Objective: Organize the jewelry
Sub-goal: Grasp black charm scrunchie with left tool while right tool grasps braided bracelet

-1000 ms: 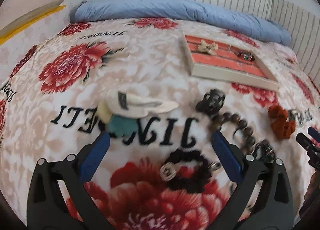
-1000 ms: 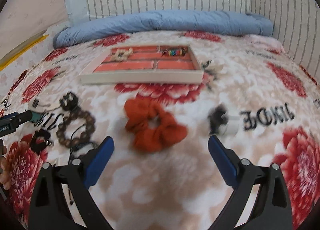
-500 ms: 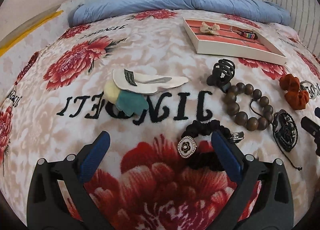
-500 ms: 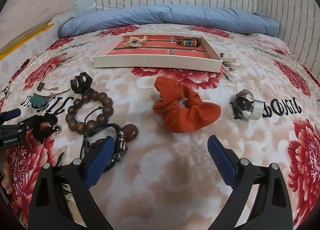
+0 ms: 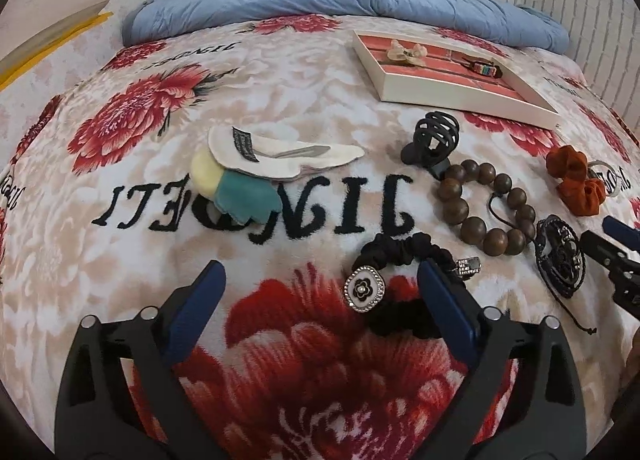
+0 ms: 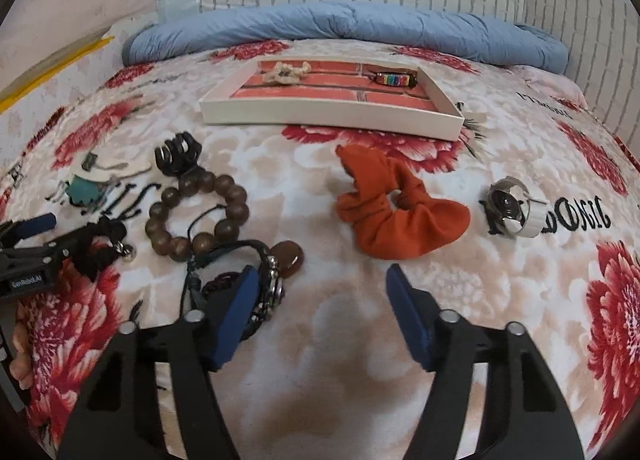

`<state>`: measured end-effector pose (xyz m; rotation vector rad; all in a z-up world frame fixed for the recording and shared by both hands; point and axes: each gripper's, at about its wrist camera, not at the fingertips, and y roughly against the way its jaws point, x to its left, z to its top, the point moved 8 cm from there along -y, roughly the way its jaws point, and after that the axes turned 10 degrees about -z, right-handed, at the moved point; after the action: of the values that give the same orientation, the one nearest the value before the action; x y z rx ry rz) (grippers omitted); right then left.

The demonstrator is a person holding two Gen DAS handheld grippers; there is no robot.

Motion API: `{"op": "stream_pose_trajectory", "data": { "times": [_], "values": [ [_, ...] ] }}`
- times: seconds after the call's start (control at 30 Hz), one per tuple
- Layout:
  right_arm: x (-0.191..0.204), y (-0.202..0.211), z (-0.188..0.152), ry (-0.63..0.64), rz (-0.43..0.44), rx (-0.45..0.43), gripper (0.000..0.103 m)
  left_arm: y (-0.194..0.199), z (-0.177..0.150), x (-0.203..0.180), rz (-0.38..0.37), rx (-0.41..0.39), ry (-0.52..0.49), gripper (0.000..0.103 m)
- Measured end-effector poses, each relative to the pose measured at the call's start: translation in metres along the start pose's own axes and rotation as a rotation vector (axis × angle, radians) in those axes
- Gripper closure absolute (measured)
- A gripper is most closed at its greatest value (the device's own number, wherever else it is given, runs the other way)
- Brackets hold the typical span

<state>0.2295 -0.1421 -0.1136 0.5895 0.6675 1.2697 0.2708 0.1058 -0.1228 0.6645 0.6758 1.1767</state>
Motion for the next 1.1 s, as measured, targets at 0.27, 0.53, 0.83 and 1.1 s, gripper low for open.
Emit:
{"op": "stream_pose_trajectory", "data": {
  "times": [0.27,0.53,0.83,1.1],
  "values": [
    [0.012,-0.005,-0.009,0.007,0.029,0.049,0.057,-0.003,-0.003,-0.002,-0.038,0.016,0.007,0.027],
    [0.023,-0.009,-0.014,0.031,0.039,0.064,0.077,-0.009,-0.007,-0.006,-0.084,0.04,0.008,0.05],
    [0.031,-0.014,-0.013,0.044,0.038,0.083,0.084,-0.014,-0.008,-0.008,-0.093,0.053,0.005,0.064],
    [0.028,-0.008,-0.01,0.036,0.043,0.064,0.089,-0.011,-0.007,-0.008,-0.079,0.039,-0.002,0.088]
  ]
}}
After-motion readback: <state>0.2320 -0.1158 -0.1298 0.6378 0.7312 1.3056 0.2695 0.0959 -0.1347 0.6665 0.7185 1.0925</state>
